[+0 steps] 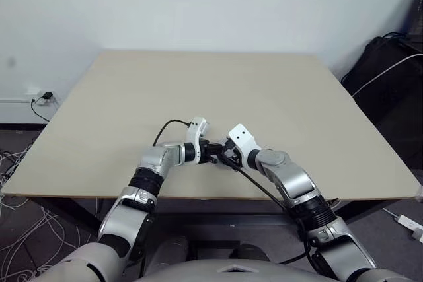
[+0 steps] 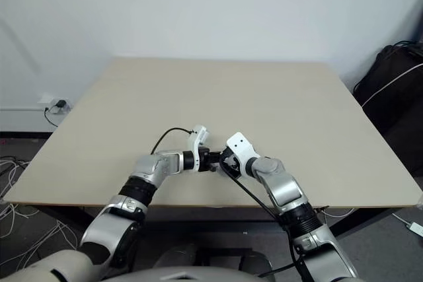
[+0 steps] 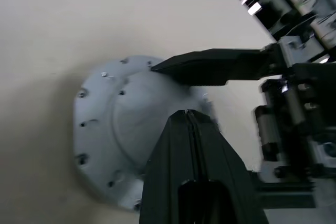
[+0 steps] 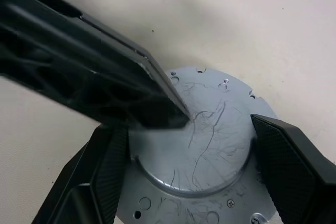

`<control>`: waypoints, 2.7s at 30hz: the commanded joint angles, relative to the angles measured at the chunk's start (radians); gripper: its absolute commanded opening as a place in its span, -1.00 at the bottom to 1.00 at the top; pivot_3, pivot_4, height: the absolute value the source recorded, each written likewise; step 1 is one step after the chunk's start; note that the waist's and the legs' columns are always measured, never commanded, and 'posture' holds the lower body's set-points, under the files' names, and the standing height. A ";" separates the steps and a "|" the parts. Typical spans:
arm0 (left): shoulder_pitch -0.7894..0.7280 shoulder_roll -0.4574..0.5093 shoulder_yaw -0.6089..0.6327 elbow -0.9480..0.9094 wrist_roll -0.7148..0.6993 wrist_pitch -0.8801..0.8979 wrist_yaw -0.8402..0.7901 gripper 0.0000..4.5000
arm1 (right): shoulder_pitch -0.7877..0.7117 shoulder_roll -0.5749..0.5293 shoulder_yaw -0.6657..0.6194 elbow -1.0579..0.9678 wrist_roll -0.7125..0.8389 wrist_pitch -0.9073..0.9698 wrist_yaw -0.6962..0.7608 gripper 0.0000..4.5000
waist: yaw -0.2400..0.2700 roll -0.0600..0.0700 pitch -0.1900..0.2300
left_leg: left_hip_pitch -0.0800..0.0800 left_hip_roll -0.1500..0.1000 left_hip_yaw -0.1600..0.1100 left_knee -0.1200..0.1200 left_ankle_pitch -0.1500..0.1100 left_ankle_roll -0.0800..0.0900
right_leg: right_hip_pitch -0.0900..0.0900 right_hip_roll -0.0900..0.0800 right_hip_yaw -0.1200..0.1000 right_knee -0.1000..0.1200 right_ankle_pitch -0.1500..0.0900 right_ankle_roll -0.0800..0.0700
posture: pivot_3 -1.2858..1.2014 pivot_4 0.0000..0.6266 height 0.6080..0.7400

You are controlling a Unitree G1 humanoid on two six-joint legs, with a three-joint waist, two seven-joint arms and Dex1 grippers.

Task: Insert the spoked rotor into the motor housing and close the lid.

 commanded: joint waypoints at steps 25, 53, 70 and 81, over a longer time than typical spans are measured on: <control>-0.007 -0.027 -0.037 0.013 0.062 0.035 0.011 -1.00 | 0.177 -0.054 -0.010 -0.246 0.012 0.186 -0.003 0.99 | 0.014 -0.003 -0.001 | -0.001 0.000 0.000 0.002 -0.004 0.010 | -0.002 0.000 0.000 -0.002 -0.003 0.003 | 0.03 -1.00 1.00; -0.006 -0.025 -0.068 0.022 0.078 0.019 -0.045 -1.00 | 0.408 0.357 -0.571 -0.496 0.381 0.252 -0.236 0.99 | 0.018 -0.004 0.003 | -0.003 -0.002 -0.001 0.006 -0.011 0.022 | -0.005 0.004 0.006 -0.001 -0.008 0.001 | 0.03 -1.00 1.00; 0.009 -0.012 -0.062 0.000 0.080 0.017 -0.050 -1.00 | 0.283 0.389 -0.502 -0.255 0.437 0.166 -0.240 0.99 | 0.002 0.003 0.000 | -0.002 -0.002 -0.002 0.006 -0.007 0.018 | -0.007 0.007 0.011 0.001 -0.008 -0.001 | 0.03 -1.00 1.00; 0.022 0.004 -0.054 -0.015 0.078 0.023 -0.047 -1.00 | 0.224 0.481 -0.700 -0.142 0.832 0.310 -0.286 0.99 | -0.004 0.004 -0.001 | -0.002 -0.002 -0.002 0.007 -0.007 0.018 | -0.008 0.008 0.012 0.002 -0.007 -0.002 | 0.03 -1.00 1.00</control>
